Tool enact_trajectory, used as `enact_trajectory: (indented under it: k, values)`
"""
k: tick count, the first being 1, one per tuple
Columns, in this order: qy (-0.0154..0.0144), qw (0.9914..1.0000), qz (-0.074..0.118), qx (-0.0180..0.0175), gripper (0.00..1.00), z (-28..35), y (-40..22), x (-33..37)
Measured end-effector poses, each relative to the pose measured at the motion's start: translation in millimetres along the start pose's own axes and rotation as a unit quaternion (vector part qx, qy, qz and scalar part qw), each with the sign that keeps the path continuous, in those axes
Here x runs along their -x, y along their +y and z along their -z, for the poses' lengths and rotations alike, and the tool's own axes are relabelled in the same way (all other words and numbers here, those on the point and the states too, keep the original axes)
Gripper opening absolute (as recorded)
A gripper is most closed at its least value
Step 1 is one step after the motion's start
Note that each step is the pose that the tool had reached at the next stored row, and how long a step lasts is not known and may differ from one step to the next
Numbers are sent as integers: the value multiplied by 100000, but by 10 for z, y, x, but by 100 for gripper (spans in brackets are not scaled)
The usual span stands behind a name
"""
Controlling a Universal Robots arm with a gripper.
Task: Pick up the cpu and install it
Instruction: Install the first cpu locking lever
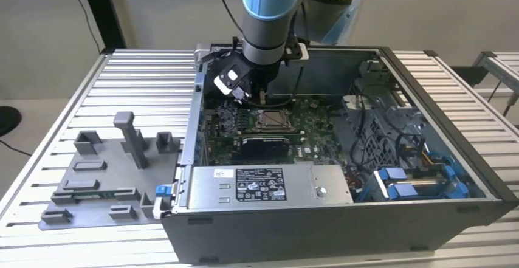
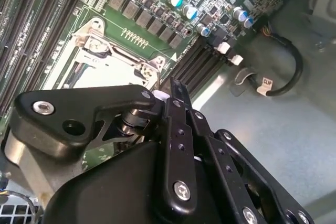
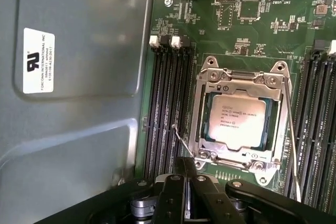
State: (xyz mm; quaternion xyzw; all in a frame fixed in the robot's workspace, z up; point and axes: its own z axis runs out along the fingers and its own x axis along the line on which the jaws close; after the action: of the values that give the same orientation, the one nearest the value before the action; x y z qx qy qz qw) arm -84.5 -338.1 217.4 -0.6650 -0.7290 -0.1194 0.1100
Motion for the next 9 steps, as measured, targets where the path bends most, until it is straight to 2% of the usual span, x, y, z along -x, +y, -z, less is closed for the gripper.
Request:
enact_trajectory:
  k: [9]
  values:
    - [-3, 100000, -2, 1, 0, -53, 14, -34]
